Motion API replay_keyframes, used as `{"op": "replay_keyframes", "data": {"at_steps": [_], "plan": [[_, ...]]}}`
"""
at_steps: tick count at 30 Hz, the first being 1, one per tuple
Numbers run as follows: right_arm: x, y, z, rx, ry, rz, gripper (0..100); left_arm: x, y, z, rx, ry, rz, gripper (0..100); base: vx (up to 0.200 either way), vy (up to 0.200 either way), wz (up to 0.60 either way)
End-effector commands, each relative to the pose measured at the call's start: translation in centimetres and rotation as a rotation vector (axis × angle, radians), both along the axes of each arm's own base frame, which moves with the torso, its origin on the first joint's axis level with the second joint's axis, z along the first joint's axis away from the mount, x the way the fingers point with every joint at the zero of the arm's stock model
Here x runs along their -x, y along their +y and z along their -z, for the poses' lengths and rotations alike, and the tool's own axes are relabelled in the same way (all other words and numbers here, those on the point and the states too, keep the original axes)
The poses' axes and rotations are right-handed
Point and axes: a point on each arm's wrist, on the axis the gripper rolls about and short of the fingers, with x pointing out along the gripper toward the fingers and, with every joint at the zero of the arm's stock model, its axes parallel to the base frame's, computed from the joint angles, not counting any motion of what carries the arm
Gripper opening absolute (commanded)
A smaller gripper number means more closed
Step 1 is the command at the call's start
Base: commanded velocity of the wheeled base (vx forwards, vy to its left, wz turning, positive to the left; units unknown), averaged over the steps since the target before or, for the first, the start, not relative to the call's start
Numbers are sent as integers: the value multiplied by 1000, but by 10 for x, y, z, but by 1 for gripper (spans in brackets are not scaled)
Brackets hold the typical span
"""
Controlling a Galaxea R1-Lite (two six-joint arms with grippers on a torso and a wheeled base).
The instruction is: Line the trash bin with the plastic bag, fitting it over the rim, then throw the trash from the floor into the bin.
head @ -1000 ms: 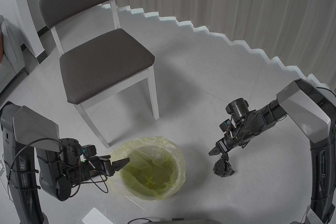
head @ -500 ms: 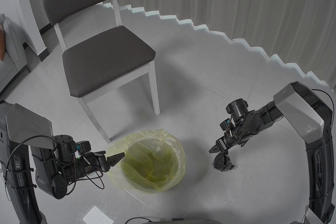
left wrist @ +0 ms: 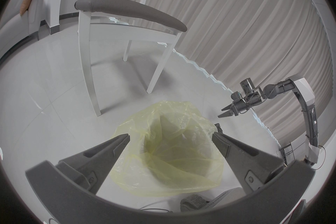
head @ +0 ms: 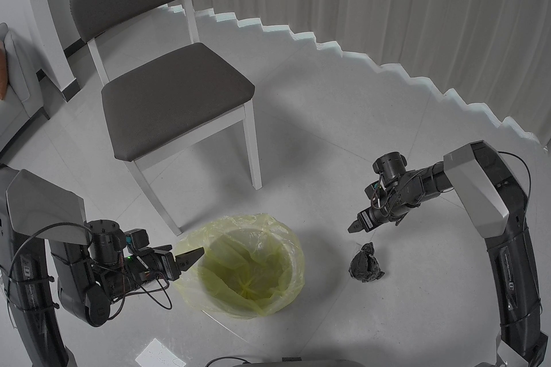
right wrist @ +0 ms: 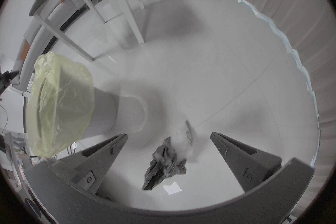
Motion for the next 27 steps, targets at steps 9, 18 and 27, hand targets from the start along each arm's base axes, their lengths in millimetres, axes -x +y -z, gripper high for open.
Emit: {"op": "replay_keyframes", "data": {"at_steps": [9, 18, 27], "plan": [[19, -10, 129, 109, 443, 11, 100, 2, -9, 6, -22, 10, -4, 100, 0, 0, 0], [28, -8, 135, 128, 518, 2, 100, 0, -11, 9, -24, 14, -3, 100, 0, 0, 0], [19, 0, 99, 107, 441, -5, 100, 1, -9, 7, -23, 8, -12, 100, 0, 0, 0]]}}
